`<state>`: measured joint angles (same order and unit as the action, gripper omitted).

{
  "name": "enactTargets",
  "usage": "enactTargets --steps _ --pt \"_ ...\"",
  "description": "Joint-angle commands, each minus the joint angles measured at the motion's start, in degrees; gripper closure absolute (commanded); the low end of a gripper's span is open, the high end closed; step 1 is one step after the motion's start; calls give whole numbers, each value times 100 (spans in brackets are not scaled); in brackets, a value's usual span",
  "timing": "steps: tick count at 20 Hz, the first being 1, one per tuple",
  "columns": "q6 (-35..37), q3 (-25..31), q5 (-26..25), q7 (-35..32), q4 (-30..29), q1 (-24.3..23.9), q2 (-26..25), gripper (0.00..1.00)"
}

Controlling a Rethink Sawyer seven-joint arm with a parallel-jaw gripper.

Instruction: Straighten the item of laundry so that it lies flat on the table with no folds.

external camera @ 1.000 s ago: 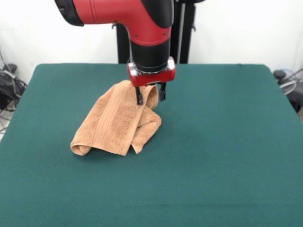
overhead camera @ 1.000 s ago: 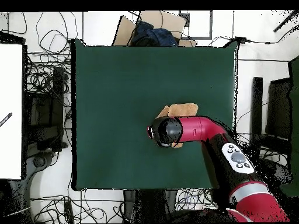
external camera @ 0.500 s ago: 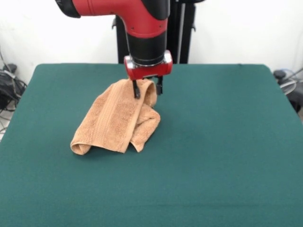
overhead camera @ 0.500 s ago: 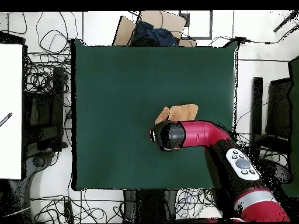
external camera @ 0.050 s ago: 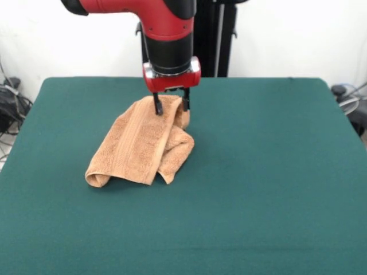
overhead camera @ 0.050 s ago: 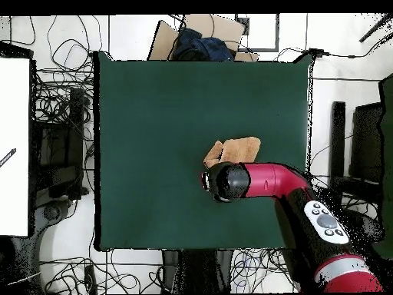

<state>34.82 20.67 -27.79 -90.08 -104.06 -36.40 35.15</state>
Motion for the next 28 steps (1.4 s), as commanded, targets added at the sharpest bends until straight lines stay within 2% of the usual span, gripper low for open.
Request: enactTargets --steps 1,12,21,28 --pt "-413 -82 -322 -202 -245 -75 -252 0" --pt "-978 -301 -449 -517 -30 236 -807 0" --pt "-1018 -439 -471 -437 -146 260 -594 0" --pt "-1157 -715 -709 -429 -186 307 -447 0"
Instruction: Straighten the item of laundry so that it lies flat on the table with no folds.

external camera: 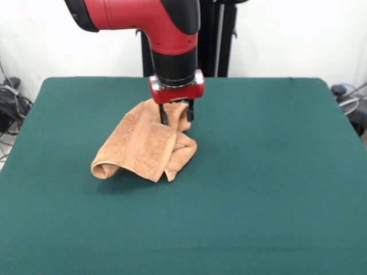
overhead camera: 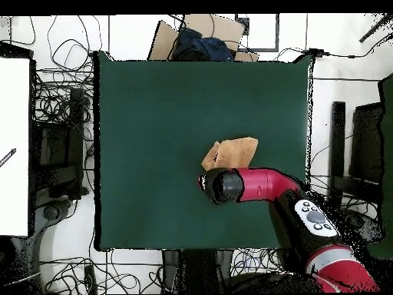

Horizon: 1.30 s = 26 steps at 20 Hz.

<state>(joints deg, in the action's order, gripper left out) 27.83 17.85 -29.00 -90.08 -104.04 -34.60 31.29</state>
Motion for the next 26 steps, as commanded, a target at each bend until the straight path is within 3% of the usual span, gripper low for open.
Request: enactTargets --steps 1,12,13,26 --pt "-509 -452 -614 -446 -232 122 -45 0" --pt "-640 -506 -588 -496 -411 165 -59 0" --pt "-635 -485 -525 -439 -426 126 -83 100" --pt "-704 -531 -503 -440 -515 217 97 100"
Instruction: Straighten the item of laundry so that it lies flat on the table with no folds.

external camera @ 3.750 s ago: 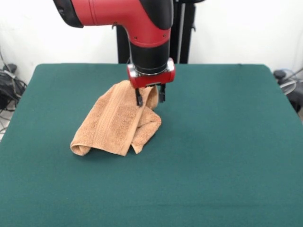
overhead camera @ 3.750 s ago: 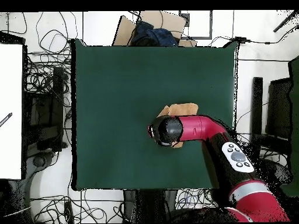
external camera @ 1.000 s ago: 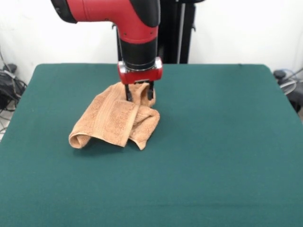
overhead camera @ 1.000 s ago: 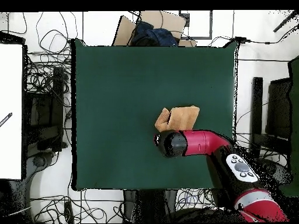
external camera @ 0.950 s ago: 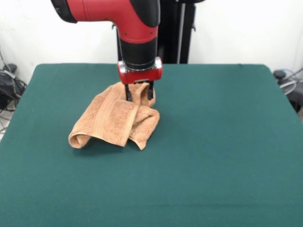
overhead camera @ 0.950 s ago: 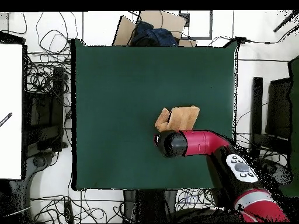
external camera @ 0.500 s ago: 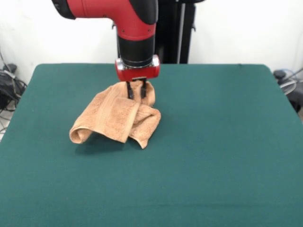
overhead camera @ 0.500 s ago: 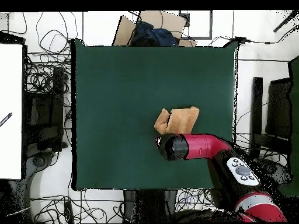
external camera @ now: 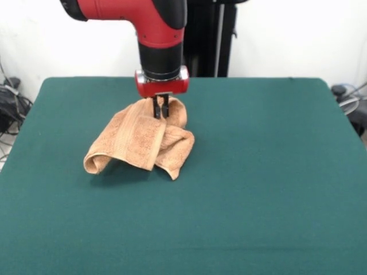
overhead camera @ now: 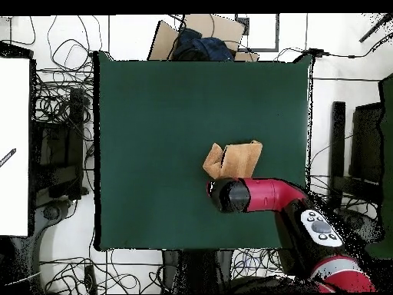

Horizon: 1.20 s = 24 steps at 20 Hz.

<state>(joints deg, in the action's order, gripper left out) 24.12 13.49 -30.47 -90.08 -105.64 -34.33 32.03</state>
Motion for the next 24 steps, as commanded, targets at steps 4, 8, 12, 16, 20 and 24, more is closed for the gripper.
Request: enactTargets --steps 4,8,12,16,20,24 --pt "-198 67 -169 -407 -583 76 251 100" --pt "203 209 207 -419 -1166 42 1143 100" --pt "373 348 548 -438 -1589 -14 1736 100" --pt "529 576 900 -245 -1955 -247 2167 100" --pt "760 846 1315 113 -2312 -569 2736 100" --pt "1322 1111 1845 713 -2515 -942 3424 100"
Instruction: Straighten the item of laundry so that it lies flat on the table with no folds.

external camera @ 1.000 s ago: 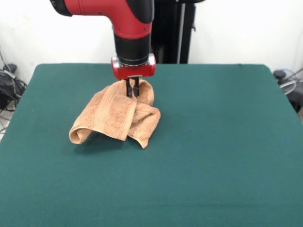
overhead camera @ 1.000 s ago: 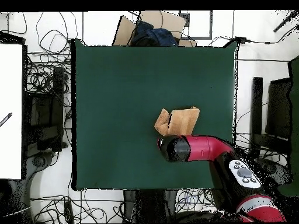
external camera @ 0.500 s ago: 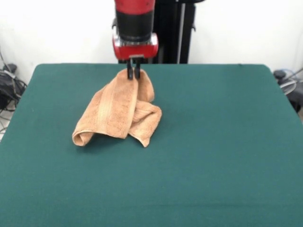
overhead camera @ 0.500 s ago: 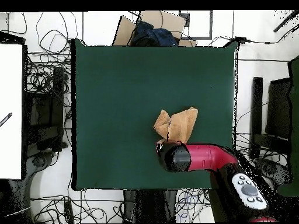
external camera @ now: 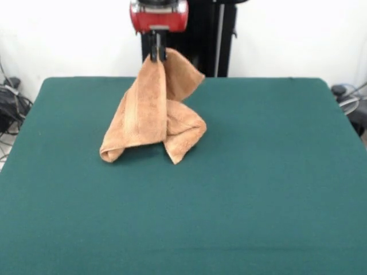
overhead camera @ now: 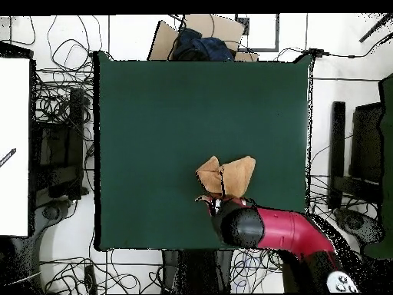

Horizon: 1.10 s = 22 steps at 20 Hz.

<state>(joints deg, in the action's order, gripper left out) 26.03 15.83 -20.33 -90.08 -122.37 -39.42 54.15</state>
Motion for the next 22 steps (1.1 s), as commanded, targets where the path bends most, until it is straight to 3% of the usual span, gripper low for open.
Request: enactTargets --steps 1,9,16,22 --pt "1331 888 932 862 -836 -489 1377 100" --pt "2461 1073 1477 1581 -746 -909 2156 100" --pt "3851 1052 1462 2042 -71 -1133 2689 100" --pt "4399 948 1463 2248 283 -1164 2963 100"
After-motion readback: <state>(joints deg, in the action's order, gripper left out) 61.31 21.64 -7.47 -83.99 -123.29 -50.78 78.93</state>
